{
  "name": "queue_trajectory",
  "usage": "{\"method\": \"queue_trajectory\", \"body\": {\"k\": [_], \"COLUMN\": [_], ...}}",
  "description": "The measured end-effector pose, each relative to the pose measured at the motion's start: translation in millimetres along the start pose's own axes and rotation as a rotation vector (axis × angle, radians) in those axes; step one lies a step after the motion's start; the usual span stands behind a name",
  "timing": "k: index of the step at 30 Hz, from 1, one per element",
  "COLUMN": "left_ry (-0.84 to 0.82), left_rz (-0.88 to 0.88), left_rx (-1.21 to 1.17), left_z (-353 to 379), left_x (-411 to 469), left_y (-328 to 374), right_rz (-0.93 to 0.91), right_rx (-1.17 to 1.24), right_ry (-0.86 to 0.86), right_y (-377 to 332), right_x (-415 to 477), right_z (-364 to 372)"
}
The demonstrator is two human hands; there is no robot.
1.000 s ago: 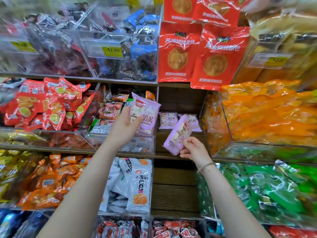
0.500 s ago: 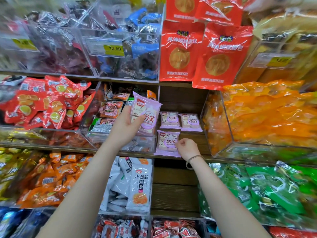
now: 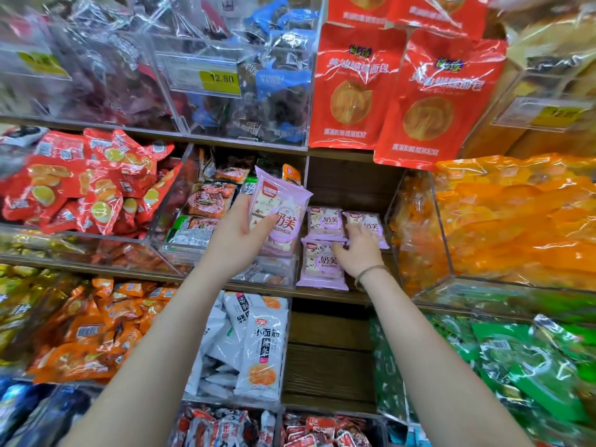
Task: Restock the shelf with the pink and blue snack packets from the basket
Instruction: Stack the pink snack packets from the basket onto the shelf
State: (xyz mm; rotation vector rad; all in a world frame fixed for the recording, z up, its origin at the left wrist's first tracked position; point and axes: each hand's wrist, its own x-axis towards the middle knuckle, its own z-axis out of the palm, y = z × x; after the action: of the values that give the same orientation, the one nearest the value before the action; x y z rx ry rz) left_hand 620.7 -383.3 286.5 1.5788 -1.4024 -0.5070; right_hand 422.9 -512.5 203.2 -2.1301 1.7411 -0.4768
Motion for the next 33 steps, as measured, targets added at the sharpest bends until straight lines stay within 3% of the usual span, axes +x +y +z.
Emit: {"method": "queue_trajectory", "body": {"k": [4, 9, 11, 14, 16, 20, 27, 30, 33], "left_ry": [0.002, -0.013, -0.015, 0.016, 0.095, 0.224, 0.053, 0.001, 0.040], "left_rz": [0.001, -0.036, -0.068, -0.097, -0.070, 0.027, 0.146, 0.231, 0.321], "left_rx": [-0.007, -0.051, -0.128, -0.224, -0.225, -0.283, -0.528, -0.359, 0.027], "left_z": [0, -1, -2, 0, 4, 13, 19, 28, 38], "left_x": [-1, -1, -2, -6, -9, -16, -24, -24, -20], "left_y": [1, 3, 6, 13, 19, 41, 60, 59, 37], "right_rz": [-0.009, -0.035, -0.063, -0.151, -0.243, -0.278, -0.286, -0.260, -0.062], "right_rx": [-0.171, -0.130, 0.021, 0.533, 0.748, 0.916, 1.065, 1.132, 1.200], "right_ry": [-0.159, -0.157, -0.081, 0.097, 0.117, 0.024, 0.065, 0.107, 0.162], "right_y": [-7, -7, -9, -28, -45, -69, -74, -58, -24], "right_x": [16, 15, 3, -38, -69, -103, -119, -121, -121], "right_z": [10, 9, 1, -17, -30, -51, -63, -58, -50]}}
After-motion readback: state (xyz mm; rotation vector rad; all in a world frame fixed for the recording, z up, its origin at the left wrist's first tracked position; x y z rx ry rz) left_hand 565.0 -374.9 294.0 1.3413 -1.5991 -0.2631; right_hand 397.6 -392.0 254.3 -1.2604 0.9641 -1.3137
